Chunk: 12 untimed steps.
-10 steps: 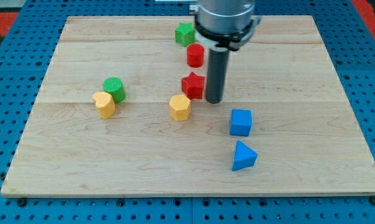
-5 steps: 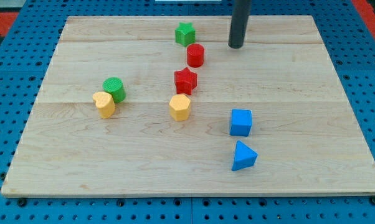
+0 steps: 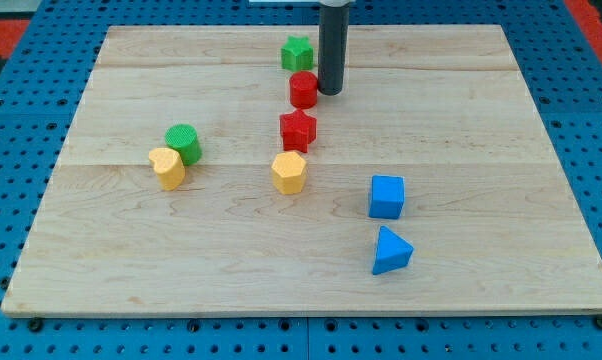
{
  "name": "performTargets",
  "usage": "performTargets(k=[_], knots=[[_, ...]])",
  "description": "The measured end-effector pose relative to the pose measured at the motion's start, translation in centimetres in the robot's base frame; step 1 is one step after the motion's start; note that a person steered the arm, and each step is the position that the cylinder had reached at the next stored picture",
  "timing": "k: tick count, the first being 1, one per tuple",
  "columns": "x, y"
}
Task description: Adjust both the red blocks vertically to each other
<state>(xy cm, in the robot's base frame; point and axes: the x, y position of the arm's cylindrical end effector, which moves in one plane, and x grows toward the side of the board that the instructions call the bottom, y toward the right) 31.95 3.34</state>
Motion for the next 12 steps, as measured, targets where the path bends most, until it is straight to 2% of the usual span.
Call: performTargets(k=[2, 3, 4, 5, 8, 9, 11, 12], knots=[[0.0, -1.2], [2.0, 5.8], [8.3, 7.1], [13.3, 4.5], [21.2, -6.3], [20.0, -11.8], [12.5, -12.7], [12.3, -12.8]])
